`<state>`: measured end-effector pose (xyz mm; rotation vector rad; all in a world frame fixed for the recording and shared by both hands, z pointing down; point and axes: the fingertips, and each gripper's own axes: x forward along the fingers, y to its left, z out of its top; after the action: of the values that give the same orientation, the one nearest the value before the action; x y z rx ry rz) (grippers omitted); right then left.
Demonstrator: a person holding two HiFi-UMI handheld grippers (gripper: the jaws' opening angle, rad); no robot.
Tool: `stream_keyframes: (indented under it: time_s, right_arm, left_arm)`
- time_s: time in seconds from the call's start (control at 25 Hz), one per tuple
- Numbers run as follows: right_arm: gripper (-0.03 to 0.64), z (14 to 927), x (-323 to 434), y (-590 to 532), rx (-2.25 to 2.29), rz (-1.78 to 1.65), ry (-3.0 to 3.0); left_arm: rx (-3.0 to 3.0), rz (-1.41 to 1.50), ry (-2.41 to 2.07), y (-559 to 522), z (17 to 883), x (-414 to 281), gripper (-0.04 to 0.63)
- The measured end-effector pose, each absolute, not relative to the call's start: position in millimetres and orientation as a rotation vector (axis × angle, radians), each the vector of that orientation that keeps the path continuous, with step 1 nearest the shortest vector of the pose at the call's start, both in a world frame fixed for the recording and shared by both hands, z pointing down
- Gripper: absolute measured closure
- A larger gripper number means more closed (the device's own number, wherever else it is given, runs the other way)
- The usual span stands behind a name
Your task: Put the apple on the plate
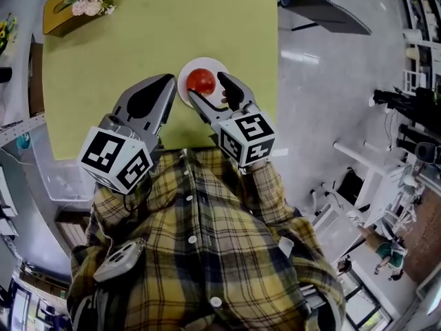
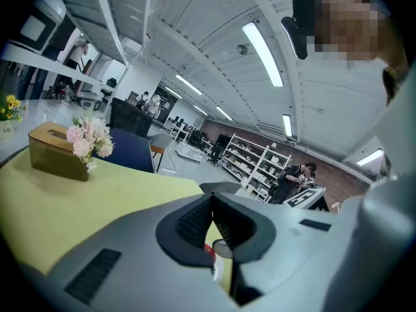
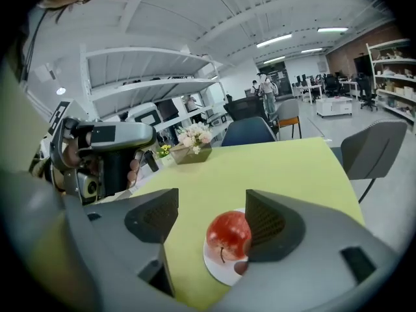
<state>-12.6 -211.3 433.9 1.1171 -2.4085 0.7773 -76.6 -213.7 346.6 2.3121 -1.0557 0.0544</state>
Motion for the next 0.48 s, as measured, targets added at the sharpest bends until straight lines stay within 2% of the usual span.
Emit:
stream_keyframes:
  time_s: [0.28,0.48]
  right_arm:
    - [0.375,370,-4,-218,1.219,0.727,-2.515]
    - [0.462,330,-1,-221,1.266,0.713,-2.581]
  left_arm:
    - [2.368,0.002,-1.088,-218,312,-77,0.588]
    - [2.421,0.000,-1.113,-219,297,-77,0.588]
